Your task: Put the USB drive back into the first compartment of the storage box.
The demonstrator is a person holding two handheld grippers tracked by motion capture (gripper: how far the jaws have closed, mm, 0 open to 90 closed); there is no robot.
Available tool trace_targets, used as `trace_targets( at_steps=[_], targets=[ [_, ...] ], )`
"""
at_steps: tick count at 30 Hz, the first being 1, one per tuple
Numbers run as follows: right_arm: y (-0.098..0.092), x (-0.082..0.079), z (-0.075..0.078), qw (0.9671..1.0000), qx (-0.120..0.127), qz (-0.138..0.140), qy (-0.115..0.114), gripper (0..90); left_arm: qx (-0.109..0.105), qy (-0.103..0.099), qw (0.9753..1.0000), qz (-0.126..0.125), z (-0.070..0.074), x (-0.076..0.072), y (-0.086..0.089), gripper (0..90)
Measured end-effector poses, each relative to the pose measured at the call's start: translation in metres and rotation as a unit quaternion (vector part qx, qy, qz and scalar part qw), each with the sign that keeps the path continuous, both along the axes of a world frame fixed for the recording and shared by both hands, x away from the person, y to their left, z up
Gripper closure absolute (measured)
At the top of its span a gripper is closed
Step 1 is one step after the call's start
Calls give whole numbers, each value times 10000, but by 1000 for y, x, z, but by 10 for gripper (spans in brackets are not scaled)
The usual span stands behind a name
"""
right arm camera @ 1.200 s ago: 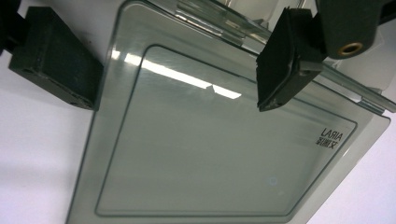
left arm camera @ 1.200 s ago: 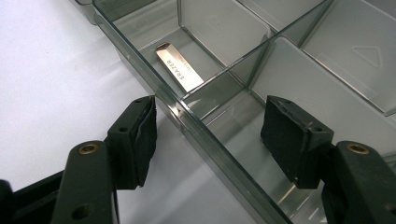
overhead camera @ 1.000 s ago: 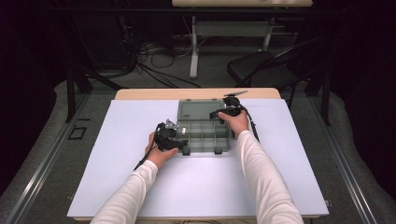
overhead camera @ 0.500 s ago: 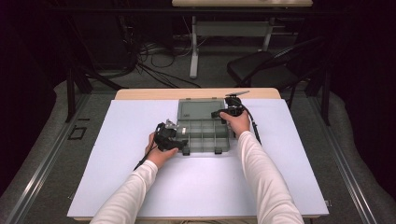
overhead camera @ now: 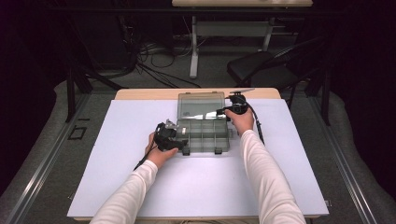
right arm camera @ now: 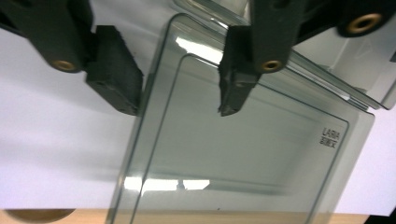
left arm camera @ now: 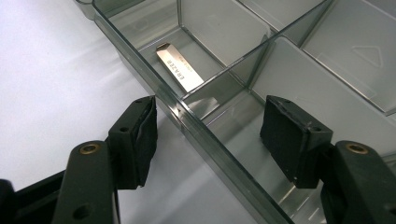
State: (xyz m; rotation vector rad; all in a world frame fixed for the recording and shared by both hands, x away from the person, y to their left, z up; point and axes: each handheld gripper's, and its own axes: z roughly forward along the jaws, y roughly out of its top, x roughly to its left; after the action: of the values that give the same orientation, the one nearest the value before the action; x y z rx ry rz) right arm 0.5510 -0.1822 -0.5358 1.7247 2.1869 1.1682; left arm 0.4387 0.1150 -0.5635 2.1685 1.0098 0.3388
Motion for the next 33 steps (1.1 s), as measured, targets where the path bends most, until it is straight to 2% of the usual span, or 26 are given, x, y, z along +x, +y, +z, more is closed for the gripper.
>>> trace_targets(
  at_steps=[1, 4, 13, 23, 28, 33],
  targets=[
    [-1, 0, 1, 10000, -70, 46, -10, 529, 8, -5, 10000, -7, 0, 0, 0, 360],
    [-5, 1, 2, 9999, -8, 76, -97, 577, 9, -7, 10000, -9, 0, 0, 0, 361],
    [-12, 1, 6, 9999, 116, 47, -111, 688, 10, -14, 10000, -7, 0, 0, 0, 362],
    [-20, 0, 10, 9996, 175, 175, -147, 790, 15, -19, 10000, -11, 0, 0, 0, 363],
    [-22, 0, 11, 9993, 261, 206, -188, 819, 13, -21, 10000, -12, 0, 0, 0, 363],
    [-23, -2, 11, 9991, 206, 232, -286, 832, 12, -6, 10000, -16, 0, 0, 1, 364]
  ],
)
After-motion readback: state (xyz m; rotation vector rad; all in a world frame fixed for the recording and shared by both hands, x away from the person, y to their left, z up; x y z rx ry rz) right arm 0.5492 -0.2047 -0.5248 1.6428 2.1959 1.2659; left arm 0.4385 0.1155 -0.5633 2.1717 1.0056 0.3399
